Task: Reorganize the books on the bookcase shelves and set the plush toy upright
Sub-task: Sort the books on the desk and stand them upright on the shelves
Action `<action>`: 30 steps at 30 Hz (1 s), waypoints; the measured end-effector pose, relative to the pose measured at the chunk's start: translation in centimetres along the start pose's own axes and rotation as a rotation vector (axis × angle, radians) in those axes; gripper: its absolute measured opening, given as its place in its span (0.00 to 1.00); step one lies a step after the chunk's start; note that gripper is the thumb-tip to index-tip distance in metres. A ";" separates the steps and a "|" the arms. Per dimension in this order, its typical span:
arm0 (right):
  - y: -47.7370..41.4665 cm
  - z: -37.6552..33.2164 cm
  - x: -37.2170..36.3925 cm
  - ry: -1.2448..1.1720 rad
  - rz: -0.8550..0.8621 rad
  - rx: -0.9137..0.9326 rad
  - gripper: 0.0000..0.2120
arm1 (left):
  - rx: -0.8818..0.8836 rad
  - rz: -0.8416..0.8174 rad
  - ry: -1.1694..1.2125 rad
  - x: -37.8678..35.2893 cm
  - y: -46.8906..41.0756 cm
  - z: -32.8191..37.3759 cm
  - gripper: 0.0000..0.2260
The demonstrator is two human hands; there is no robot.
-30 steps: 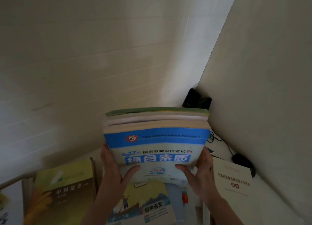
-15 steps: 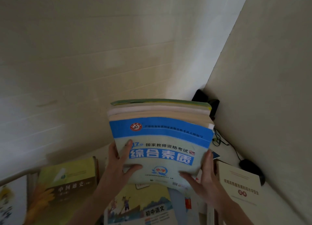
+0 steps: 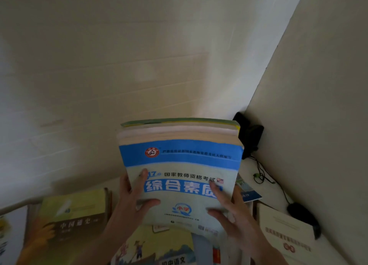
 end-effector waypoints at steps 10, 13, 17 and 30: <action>-2.5 0.8 1.6 -0.316 -0.045 -0.167 0.42 | 0.127 0.020 0.077 0.5 -1.6 0.9 0.52; -2.5 -0.5 2.8 -0.380 -0.057 -0.140 0.41 | 0.107 -0.016 0.069 1.9 -2.1 2.1 0.50; -2.1 -5.1 5.6 -0.414 -0.050 -0.054 0.43 | 0.058 0.046 0.057 6.3 -3.5 5.4 0.49; 7.0 -29.1 13.5 -0.403 0.066 0.419 0.42 | -0.335 0.293 -0.066 29.2 -2.8 23.0 0.44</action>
Point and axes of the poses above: each hand's wrist, its own y-axis away from the middle knuckle, its own x-axis out of the back of the hand, z = x × y, the point moved 9 cm from there along -y, towards the middle knuckle, and after that the axes turned 13 degrees about -x, right-handed, at the moved point
